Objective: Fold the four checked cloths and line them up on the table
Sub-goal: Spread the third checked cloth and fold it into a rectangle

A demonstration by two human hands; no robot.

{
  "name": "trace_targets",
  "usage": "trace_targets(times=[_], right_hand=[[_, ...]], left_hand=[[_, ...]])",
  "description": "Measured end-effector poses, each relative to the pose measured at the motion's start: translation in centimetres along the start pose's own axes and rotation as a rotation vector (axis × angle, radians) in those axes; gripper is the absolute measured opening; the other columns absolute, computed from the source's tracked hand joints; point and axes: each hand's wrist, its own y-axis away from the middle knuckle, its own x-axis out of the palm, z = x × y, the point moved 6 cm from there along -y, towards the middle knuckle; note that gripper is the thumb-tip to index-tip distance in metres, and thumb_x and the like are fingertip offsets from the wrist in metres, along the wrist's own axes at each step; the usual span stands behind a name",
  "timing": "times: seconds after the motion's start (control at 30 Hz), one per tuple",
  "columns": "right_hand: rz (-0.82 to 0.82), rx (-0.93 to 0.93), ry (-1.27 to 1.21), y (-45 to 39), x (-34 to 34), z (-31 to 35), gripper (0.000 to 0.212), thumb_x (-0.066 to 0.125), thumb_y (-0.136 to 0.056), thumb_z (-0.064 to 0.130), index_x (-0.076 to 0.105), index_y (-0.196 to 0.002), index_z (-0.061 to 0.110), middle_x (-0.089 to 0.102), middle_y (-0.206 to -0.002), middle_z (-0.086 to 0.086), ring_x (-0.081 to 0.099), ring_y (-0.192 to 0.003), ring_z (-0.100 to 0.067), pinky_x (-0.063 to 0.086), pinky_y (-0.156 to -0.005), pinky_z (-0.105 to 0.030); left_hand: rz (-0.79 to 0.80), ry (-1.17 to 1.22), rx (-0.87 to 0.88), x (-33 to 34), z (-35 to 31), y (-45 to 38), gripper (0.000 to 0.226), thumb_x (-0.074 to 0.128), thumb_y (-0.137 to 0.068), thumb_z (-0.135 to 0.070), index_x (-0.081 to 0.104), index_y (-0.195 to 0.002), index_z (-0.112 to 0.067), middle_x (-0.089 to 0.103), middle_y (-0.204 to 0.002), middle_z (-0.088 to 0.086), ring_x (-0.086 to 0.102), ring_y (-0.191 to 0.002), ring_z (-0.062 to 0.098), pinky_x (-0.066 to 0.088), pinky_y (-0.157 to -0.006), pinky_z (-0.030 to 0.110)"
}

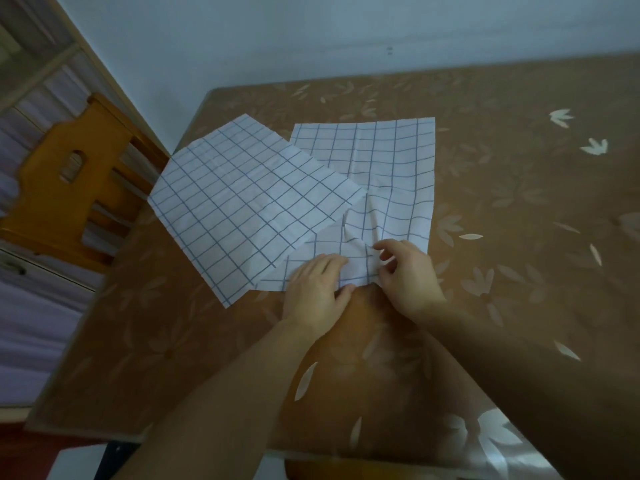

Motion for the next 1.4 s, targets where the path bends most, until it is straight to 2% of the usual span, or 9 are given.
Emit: trace_targets(times=[0.17,0.27,0.43,0.53,0.67,0.77,1.03,1.2,1.4], right_hand=[[-0.013,0.053,-0.025,2.5,-3.4,-0.8,0.025,0.062,-0.089,0.012,0.065,-0.110,0.025,0.060,-0.095,0.007,0.059,-0.077,-0.004,0.043,-0.065,-0.008],[0.034,0.095,0.019,4.9,-5.6,-1.4,0.024,0.062,-0.089,0.013,0.064,-0.107,0.030,0.061,-0.094,0.010,0.060,-0.077,-0.001,0.046,-0.064,-0.010],[0.048,0.116,0.132,10.0,-8.7,-2.9,0.023,0.062,-0.089,0.015,0.065,-0.109,0.025,0.062,-0.101,0.004,0.059,-0.077,-0.004,0.038,-0.059,-0.009],[0.141,0.095,0.234,13.5,-9.6,-2.9,0.042,0.067,-0.085,0.034,0.055,-0.125,0.027,0.056,-0.121,0.004,0.057,-0.091,-0.008,0.041,-0.070,-0.016],[0.382,-0.142,0.623,17.2,-8.3,-2.7,0.100,0.050,-0.068,0.080,0.019,-0.150,0.032,0.024,-0.151,0.008,0.029,-0.136,-0.017,0.030,-0.109,-0.037],[0.342,-0.249,0.758,17.9,-7.6,-4.1,0.082,0.047,-0.084,0.062,0.015,-0.151,0.027,0.021,-0.156,0.003,0.022,-0.142,-0.019,0.022,-0.113,-0.038],[0.358,-0.253,0.850,19.2,-11.1,-9.6,0.044,0.050,-0.092,0.033,0.044,-0.135,0.036,0.051,-0.138,0.012,0.048,-0.126,-0.012,0.031,-0.102,-0.030],[0.407,-0.249,0.864,20.3,-13.5,-9.4,0.024,0.046,-0.091,0.024,0.059,-0.109,0.031,0.064,-0.110,0.007,0.061,-0.095,-0.015,0.037,-0.078,-0.027],[0.570,-0.142,0.775,21.4,-14.4,-8.8,0.018,0.043,-0.097,0.030,0.055,-0.083,0.027,0.058,-0.087,0.004,0.053,-0.075,-0.014,0.034,-0.057,-0.021]], left_hand=[[0.007,-0.027,0.020,-0.8,-1.6,1.6,0.044,0.056,-0.091,-0.022,0.049,-0.135,-0.026,0.053,-0.135,-0.009,0.045,-0.127,0.012,0.030,-0.109,0.029],[0.019,-0.025,0.074,-1.2,-2.8,3.3,0.045,0.058,-0.088,-0.012,0.055,-0.131,-0.025,0.058,-0.130,-0.007,0.050,-0.123,0.015,0.033,-0.105,0.030],[-0.012,0.044,0.150,-1.9,-5.3,6.6,0.028,0.069,-0.069,0.000,0.074,-0.090,-0.018,0.073,-0.083,0.000,0.069,-0.077,0.025,0.052,-0.071,0.037],[0.062,0.043,0.172,-2.0,-7.6,8.5,0.032,0.060,-0.081,-0.002,0.071,-0.106,-0.017,0.073,-0.100,0.002,0.066,-0.092,0.026,0.050,-0.079,0.037],[0.183,-0.042,0.159,-0.9,-10.0,10.4,0.036,0.051,-0.090,-0.009,0.062,-0.122,-0.023,0.066,-0.116,-0.002,0.059,-0.108,0.022,0.042,-0.088,0.033],[0.212,-0.045,0.134,-0.1,-11.2,11.8,0.035,0.051,-0.092,-0.014,0.060,-0.124,-0.026,0.064,-0.119,-0.005,0.057,-0.110,0.020,0.041,-0.090,0.033],[0.291,-0.059,0.040,1.2,-14.2,14.4,0.033,0.053,-0.092,-0.019,0.063,-0.123,-0.025,0.065,-0.121,-0.004,0.058,-0.111,0.019,0.045,-0.095,0.038],[0.394,-0.111,-0.020,0.5,-14.5,15.5,0.022,0.048,-0.093,-0.025,0.056,-0.073,-0.021,0.062,-0.077,-0.001,0.060,-0.078,0.023,0.047,-0.064,0.035],[0.515,-0.042,-0.065,-1.7,-13.5,16.8,0.025,0.052,-0.096,-0.036,0.072,-0.100,-0.021,0.069,-0.098,-0.004,0.062,-0.088,0.017,0.053,-0.078,0.039]])
